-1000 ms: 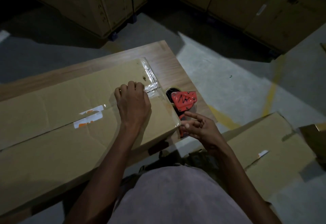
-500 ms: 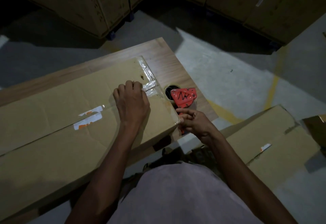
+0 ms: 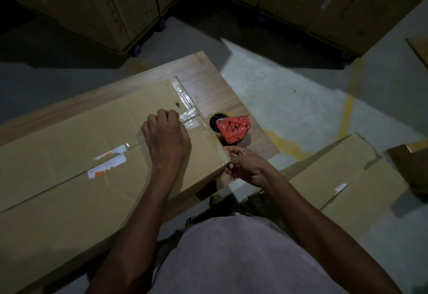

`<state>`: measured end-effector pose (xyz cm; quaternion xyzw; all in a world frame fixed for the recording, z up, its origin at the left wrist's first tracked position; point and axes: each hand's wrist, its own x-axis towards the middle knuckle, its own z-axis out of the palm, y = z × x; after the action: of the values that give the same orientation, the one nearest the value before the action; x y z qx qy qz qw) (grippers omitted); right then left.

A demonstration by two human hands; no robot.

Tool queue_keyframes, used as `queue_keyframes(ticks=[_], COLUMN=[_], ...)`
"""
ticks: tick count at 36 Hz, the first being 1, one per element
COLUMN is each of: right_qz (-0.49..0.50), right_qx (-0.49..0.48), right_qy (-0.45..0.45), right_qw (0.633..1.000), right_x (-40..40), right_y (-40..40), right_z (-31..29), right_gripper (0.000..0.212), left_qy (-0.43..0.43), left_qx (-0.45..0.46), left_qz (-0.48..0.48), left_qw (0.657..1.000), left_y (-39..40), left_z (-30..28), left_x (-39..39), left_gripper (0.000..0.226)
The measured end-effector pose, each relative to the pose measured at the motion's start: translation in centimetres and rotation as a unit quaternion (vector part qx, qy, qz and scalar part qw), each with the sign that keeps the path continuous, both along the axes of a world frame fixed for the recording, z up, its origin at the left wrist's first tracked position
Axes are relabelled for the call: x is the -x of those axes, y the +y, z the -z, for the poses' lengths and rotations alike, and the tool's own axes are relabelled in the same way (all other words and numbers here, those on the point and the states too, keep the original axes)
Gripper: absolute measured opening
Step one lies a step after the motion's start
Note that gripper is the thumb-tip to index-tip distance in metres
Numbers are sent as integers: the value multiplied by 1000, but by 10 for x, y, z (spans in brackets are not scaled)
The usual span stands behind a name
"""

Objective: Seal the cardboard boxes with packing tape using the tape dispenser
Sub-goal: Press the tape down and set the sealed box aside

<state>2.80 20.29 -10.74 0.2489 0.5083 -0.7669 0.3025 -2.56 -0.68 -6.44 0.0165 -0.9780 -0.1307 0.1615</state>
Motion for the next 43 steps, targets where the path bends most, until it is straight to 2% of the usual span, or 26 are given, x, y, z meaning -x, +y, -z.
queue_keyframes(ticks=[4, 8, 14, 16, 18, 21, 24, 26, 27, 29, 31, 34, 38, 40, 43], right_qz=[21, 59, 68, 61, 49, 35, 22, -43, -82, -144, -168, -210, -276, -288, -299], right_qx=[-48, -24, -46, -73, -145, -294, -375, -458, -491, -536, -571, -618, -613, -626, -627], right_qy=[22, 22, 9, 26, 52, 106, 153, 216, 247, 282, 294, 285, 273, 290, 311], right_qw=[998, 998, 997, 995, 987, 949, 914, 861, 831, 782, 748, 702, 688, 665, 648], right_x=[-5, -15, -16, -14, -15, -24, -34, -40, -43, -48, -49, -39, -20, -12, 3], right_y=[-6, -6, -13, -13, -16, -27, -30, -27, -28, -36, -45, -47, -47, -49, -53], right_z=[-2, -3, -5, -7, -10, -16, -32, -41, -44, -45, -43, -48, -57, -61, -65], right_gripper=[21, 47, 14, 14, 15, 27, 49, 63, 63, 51, 40, 41, 48, 51, 54], left_qy=[-1, 9, 3, 5, 7, 12, 16, 16, 13, 7, 6, 10, 19, 23, 20], left_qx=[-1, -10, -5, -4, -6, -11, -25, -29, -28, -25, -27, -32, -27, -22, -19], left_qz=[3, 5, 5, 6, 8, 12, 13, 16, 16, 17, 16, 18, 15, 5, -7], left_qw=[1000, 1000, 1000, 1000, 1000, 1000, 999, 999, 999, 1000, 999, 999, 999, 999, 1000], left_y=[-1, 0, 0, 0, 0, -2, -2, -2, -2, -3, -4, -3, -1, -3, -6], left_z=[1, 0, 0, 0, 0, 1, 2, 1, 1, 1, 2, 3, 6, 7, 9], left_x=[0, -1, -3, -3, -3, -3, -3, -4, -4, -4, -4, -4, -6, -2, 6], left_gripper=[15, 13, 13, 13, 13, 13, 14, 14, 15, 15, 15, 15, 14, 15, 16])
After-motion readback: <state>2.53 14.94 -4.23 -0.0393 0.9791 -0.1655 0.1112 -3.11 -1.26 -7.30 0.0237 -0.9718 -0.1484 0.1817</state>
